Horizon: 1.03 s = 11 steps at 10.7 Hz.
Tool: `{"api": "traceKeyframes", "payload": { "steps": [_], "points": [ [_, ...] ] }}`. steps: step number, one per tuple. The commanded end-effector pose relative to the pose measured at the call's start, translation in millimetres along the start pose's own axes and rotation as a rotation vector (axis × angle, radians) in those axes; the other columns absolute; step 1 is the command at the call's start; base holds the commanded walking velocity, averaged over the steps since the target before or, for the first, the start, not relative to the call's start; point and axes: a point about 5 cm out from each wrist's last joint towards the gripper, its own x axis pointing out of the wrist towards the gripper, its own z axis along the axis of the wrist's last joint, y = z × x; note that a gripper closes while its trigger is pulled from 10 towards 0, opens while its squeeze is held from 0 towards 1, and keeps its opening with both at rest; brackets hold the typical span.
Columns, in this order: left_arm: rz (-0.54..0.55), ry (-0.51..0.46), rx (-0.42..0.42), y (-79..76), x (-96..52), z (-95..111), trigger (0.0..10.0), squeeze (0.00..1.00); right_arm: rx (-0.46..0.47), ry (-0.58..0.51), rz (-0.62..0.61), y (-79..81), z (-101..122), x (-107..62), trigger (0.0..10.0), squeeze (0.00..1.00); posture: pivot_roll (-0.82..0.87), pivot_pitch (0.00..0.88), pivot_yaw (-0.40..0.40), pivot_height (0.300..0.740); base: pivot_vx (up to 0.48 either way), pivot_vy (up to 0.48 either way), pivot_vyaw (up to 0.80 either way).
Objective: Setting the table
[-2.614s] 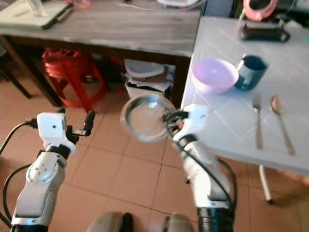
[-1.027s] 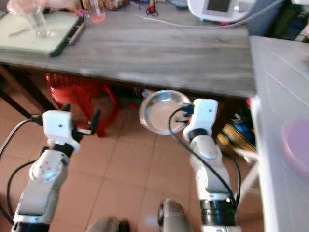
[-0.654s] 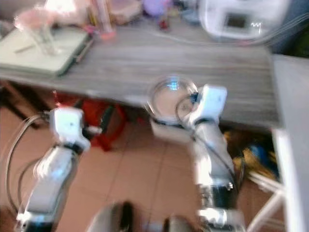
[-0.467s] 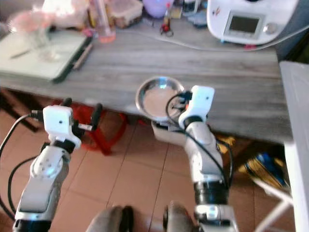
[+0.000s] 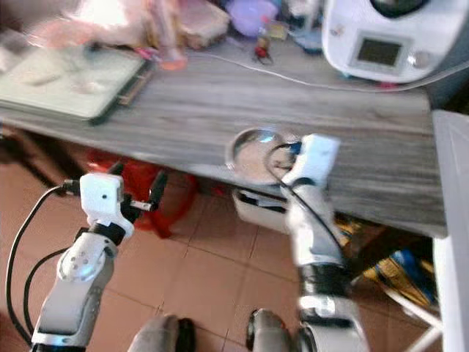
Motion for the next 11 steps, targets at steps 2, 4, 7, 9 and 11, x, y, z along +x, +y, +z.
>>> {"api": "traceKeyframes", "payload": {
  "steps": [2, 4, 7, 9, 11],
  "points": [
    [-0.006, 0.025, -0.006, 0.6, -4.7, -4, 10.0, 0.0, 0.001, -0.007, -0.011, 4.1, 7, 8.0, 10.0, 0.0, 0.06, 0.134, 0.05, 0.74, 0.0, 0.0, 0.0],
    [-0.007, 0.034, -0.015, -2.3, -8.7, -4, 10.0, 0.0, -0.023, -0.026, -0.066, -5.0, 21, 22.1, 10.0, 0.0, 0.07, 0.152, 0.057, 0.74, 0.0, 0.0, 0.0],
    [-0.04, 0.056, -0.007, -2.4, -15.6, -2, 10.0, 0.0, 0.012, 0.049, -0.065, 8.0, 15, 30.5, 10.0, 1.0, 0.1, 0.187, 0.074, 0.74, 0.0, 0.0, 0.0],
    [-0.032, 0.068, 0.002, 1.6, -18.7, -2, 10.0, 0.0, -0.004, 0.033, -0.064, 13.7, 14, 29.9, 10.0, 1.0, 0.1, 0.197, 0.071, 0.74, 0.0, 0.0, 0.0],
    [-0.006, 0.078, -0.002, -0.3, -20.3, -3, 10.0, 0.0, 0.006, -0.029, -0.062, 12.0, 23, 29.1, 10.0, 1.0, 0.09, 0.189, 0.068, 0.74, 0.0, 0.0, 0.0]
  ]
}}
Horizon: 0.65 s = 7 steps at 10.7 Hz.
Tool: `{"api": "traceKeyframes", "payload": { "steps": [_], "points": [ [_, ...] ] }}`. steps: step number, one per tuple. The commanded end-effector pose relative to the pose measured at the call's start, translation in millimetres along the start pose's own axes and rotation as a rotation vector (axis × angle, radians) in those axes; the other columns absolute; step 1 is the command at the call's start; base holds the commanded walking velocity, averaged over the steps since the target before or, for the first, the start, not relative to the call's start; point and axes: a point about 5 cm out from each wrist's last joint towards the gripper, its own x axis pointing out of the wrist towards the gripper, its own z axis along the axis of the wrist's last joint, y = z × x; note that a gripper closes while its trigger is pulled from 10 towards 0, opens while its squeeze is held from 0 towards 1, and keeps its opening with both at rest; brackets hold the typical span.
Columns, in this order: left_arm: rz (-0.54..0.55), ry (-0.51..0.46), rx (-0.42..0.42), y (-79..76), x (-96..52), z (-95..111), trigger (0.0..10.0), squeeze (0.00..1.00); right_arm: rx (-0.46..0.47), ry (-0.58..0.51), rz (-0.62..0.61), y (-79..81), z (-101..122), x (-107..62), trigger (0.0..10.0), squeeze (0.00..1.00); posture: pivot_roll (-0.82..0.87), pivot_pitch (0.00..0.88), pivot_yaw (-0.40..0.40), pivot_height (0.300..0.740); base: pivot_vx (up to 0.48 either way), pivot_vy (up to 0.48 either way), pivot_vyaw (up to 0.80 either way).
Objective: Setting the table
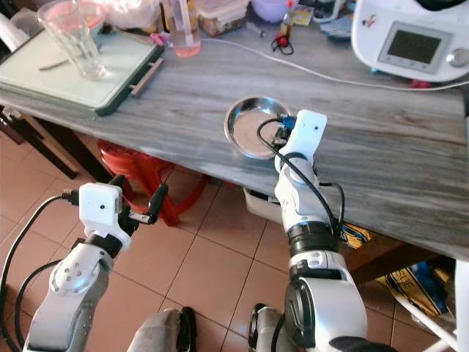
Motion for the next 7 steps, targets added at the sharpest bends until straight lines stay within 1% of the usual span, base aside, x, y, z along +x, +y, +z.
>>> {"api": "traceKeyframes", "payload": {
  "steps": [1, 2, 4, 5, 6, 7],
  "points": [
    [0.017, 0.017, 0.013, 1.8, -3.4, -2, 10.0, 0.0, -0.01, -0.007, 0.004, -2.9, 1, -3.0, 10.0, 1.0, 0.09, 0.192, 0.067, 0.74, 0.0, 0.0, 0.0],
    [0.04, 0.015, 0.022, 6.0, -1.6, 1, 10.0, 0.0, -0.026, -0.055, 0.014, -5.0, 8, -7.8, 10.0, 1.0, 0.08, 0.204, 0.066, 0.74, 0.0, 0.0, 0.0],
    [0.062, 0.011, 0.021, 9.1, -1.1, 1, 10.0, 0.0, -0.026, -0.091, 0.006, -11.7, 17, -19.2, 10.0, 1.0, 0.08, 0.193, 0.057, 0.74, 0.0, 0.0, 0.0],
    [0.066, 0.015, 0.021, 8.9, -2.1, -1, 10.0, 0.0, -0.044, -0.117, 0.011, -14.7, 19, -25.7, 10.0, 1.0, 0.07, 0.174, 0.054, 0.74, 0.0, 0.0, 0.0],
    [0.087, 0.017, 0.023, 11.6, -1.8, -4, 10.0, 0.0, -0.06, -0.153, 0.021, -19.4, 20, -33.6, 10.0, 1.0, 0.07, 0.132, 0.055, 0.74, 0.0, 0.0, 0.0],
    [0.095, 0.015, 0.016, 13.9, -1.3, -4, 10.0, 0.0, -0.093, -0.187, 0.039, -20.1, 22, -39.6, 10.0, 1.0, 0.07, 0.129, 0.056, 0.74, 0.0, 0.0, 0.0]
  ]
}}
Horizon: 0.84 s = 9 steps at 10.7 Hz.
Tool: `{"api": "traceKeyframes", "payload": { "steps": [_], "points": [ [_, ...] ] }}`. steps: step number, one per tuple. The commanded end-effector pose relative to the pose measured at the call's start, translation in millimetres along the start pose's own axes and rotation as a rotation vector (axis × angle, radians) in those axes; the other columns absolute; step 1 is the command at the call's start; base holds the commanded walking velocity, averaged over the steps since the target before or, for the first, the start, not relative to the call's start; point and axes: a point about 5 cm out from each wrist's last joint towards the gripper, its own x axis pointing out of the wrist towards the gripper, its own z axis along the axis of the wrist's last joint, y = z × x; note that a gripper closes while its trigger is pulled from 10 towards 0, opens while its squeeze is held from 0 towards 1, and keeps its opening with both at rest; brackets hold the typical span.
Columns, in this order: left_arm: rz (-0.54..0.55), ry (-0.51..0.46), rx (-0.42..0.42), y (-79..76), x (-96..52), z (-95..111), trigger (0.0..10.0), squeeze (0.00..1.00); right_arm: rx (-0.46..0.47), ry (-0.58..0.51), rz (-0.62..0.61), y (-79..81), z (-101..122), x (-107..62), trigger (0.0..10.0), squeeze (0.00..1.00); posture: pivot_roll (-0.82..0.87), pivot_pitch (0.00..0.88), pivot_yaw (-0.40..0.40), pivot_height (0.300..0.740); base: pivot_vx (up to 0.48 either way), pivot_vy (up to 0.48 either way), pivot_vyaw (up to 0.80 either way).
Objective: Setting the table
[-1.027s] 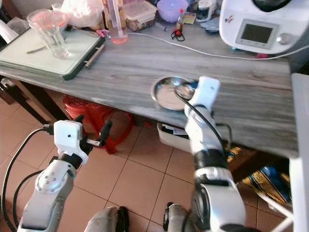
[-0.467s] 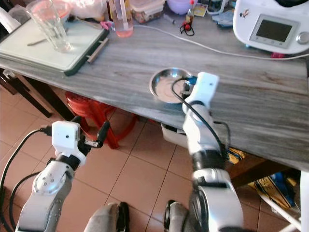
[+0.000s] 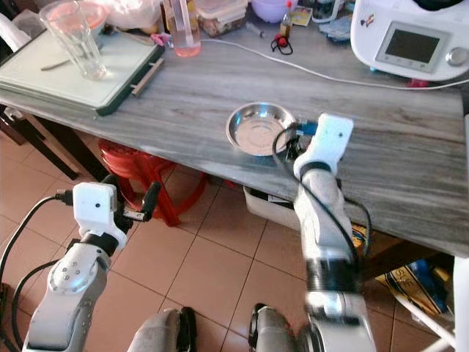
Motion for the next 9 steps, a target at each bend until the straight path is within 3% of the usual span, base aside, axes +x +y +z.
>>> {"api": "traceKeyframes", "payload": {
  "steps": [1, 2, 3, 5, 9],
  "points": [
    [0.044, 0.015, -0.007, 7.8, -0.7, -5, 10.0, 0.0, -0.086, -0.07, 0.052, 0.7, 2, -15.1, 10.0, 1.0, 0.06, 0.089, 0.055, 0.74, 0.0, 0.0, 0.0],
    [0.041, 0.01, -0.004, 7.1, 1.9, -4, 10.0, 0.0, -0.13, -0.055, 0.042, -4.2, -5, -23.5, 10.0, 1.0, 0.06, 0.082, 0.052, 0.74, 0.0, 0.0, 0.0],
    [0.037, -0.013, -0.002, 5.5, 7.2, 0, 10.0, 0.0, -0.131, -0.032, 0.058, -5.3, -13, -32.9, 10.0, 0.0, 0.06, 0.07, 0.051, 0.74, 0.0, 0.0, 0.0],
    [0.04, -0.034, -0.011, 3.3, 12.9, 3, 10.0, 0.0, -0.132, -0.008, 0.074, -3.6, -21, -44.5, 10.0, 0.0, 0.05, 0.061, 0.05, 0.74, 0.0, 0.0, 0.0],
    [0.05, -0.042, -0.009, 6.4, 16.4, 4, 10.0, 0.0, -0.058, 0.026, 0.06, -2.1, -21, -39.8, 10.0, 0.0, 0.05, 0.077, 0.046, 0.74, 0.0, 0.0, 0.0]
  ]
}}
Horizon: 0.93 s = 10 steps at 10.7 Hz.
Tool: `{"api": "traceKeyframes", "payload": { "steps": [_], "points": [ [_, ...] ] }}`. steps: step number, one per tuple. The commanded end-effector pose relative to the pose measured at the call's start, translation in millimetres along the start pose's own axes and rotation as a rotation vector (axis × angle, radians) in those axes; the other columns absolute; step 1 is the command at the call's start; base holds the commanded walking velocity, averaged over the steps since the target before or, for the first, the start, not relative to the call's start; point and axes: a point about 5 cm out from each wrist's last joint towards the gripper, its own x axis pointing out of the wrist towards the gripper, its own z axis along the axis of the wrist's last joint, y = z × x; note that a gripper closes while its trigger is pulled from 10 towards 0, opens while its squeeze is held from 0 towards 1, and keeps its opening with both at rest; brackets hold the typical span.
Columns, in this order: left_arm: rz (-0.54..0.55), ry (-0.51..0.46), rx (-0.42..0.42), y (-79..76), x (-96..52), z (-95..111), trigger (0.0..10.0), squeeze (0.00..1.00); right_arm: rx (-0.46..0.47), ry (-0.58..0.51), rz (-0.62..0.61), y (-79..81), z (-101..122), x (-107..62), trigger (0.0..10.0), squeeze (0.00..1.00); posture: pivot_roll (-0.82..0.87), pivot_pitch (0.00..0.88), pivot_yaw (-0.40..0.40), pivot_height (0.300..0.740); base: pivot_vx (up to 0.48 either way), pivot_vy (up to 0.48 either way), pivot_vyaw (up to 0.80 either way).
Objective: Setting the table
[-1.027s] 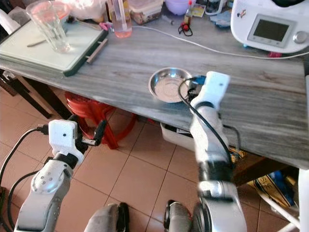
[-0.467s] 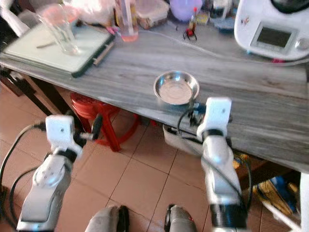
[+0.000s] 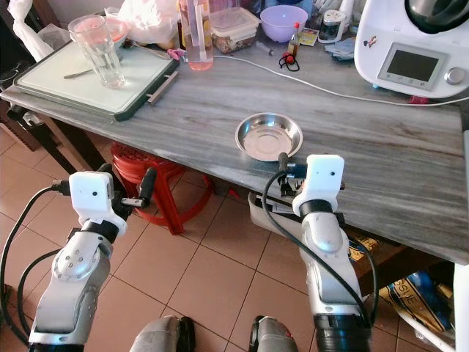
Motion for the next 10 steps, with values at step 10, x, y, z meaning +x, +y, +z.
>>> {"api": "traceKeyframes", "payload": {
  "steps": [10],
  "points": [
    [0.003, 0.017, -0.001, 1.1, -4.7, -4, 10.0, 0.0, -0.007, -0.003, -0.075, -11.2, -2, -1.2, 10.0, 0.0, 0.03, 0.085, 0.057, 0.74, -0.272, 0.0, 0.0]
  ]
}}
